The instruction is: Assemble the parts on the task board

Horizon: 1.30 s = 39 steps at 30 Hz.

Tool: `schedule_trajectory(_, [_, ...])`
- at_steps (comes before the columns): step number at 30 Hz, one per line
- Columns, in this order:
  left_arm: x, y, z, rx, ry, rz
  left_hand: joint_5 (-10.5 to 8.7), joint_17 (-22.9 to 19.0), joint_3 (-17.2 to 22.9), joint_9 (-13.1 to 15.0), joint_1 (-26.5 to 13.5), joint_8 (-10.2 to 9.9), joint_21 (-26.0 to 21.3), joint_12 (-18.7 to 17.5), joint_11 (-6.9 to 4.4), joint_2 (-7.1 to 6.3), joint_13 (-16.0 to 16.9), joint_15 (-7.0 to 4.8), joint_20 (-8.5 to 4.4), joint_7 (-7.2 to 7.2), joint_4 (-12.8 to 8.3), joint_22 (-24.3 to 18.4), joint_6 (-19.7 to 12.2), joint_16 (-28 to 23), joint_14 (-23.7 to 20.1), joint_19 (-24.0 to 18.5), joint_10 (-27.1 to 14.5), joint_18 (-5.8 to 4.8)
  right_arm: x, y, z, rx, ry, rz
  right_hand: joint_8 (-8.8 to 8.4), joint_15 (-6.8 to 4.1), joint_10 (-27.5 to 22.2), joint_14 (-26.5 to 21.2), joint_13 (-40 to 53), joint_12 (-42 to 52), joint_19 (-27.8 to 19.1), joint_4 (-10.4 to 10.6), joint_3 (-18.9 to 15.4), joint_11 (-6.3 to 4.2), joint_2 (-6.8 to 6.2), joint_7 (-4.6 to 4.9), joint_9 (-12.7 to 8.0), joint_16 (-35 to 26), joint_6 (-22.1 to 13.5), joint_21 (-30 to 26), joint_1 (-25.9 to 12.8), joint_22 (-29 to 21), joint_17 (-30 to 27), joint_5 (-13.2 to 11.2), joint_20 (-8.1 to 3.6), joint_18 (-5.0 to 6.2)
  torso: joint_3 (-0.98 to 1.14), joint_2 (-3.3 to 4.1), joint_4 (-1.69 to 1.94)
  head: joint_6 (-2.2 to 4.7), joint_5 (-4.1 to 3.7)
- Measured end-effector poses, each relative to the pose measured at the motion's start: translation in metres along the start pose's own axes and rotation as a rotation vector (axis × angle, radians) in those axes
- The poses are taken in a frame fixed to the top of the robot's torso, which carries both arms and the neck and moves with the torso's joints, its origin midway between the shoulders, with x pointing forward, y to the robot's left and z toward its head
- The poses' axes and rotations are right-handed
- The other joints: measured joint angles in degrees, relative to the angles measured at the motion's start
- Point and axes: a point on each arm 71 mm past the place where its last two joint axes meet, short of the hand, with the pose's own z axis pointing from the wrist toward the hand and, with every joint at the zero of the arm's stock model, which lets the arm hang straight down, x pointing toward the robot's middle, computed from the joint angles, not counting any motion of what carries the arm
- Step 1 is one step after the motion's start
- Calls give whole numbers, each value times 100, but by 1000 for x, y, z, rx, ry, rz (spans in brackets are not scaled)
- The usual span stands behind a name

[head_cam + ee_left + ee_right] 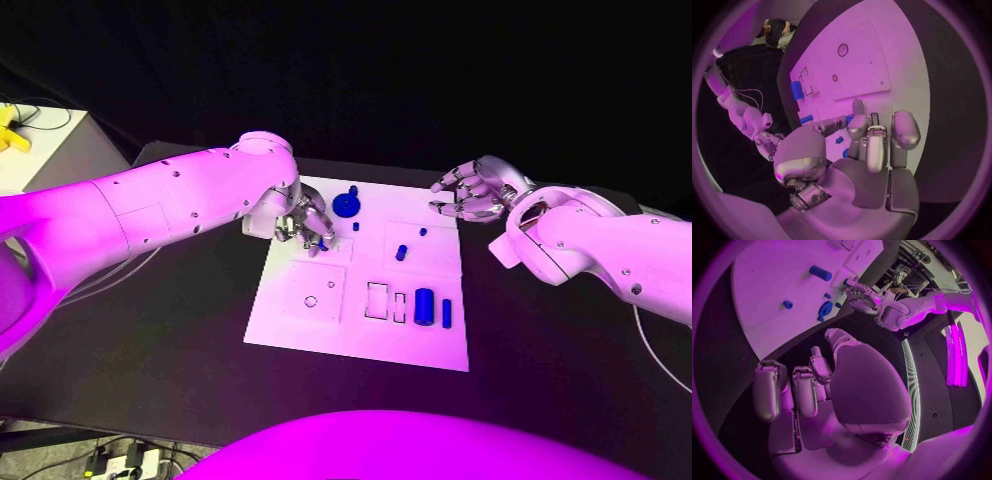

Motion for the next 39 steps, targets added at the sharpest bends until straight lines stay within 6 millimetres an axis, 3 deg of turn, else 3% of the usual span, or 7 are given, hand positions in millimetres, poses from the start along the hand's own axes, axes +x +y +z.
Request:
schedule_trajectory(7, [-1, -1, 1, -1, 0, -6, -2, 0, 16, -41, -1, 0, 0, 0, -19, 1, 2, 0, 0, 1, 16, 0, 5, 0, 0, 0, 22, 0, 0, 0, 0, 0, 0, 0, 0, 0, 0, 0, 0, 0, 0, 0, 0, 0, 0, 0, 0, 0, 0, 0, 0, 0, 0, 0, 0, 0, 3, 2, 0, 0, -1])
schedule_trajectory(11, [-2, -1, 1, -3, 2, -7, -167, 0, 33, -88, -33, 0, 0, 0, -18, 33, 10, 0, -20, 20, 33, -1, 45, 0, 0, 20, 64, 0, 0, 0, 0, 0, 1, 0, 0, 0, 0, 0, 0, 0, 0, 0, 0, 0, 0, 0, 0, 0, 0, 0, 0, -1, 0, 0, 0, 0, 6, 2, -3, 0, 2])
schedule_trajectory(20, [-2, -2, 1, -7, 6, -3, -184, 0, 33, -105, -72, 0, 0, 0, -11, 68, 0, 0, -20, 28, 33, -1, 55, 0, 0, 20, 71, 0, 0, 0, 0, 1, 1, 0, 0, 0, 0, 0, 0, 0, 0, -24, 24, 0, 0, 0, 0, 0, 0, 0, 0, -2, 0, 0, 0, 0, 7, 1, -4, 0, 3])
schedule_trajectory(39, [-1, -5, 0, -15, -6, 29, -44, 0, -3, -169, -134, 0, 0, -49, -9, 110, -13, -21, -40, 31, -4, 43, 58, 0, 21, 40, 70, 0, 0, -1, -1, 1, 1, 0, 0, 0, 1, 0, 0, 0, 0, -8, 40, 0, 0, -1, 0, 0, 0, 0, 0, -3, 0, 31, 0, 0, 1, -3, -1, 0, 7])
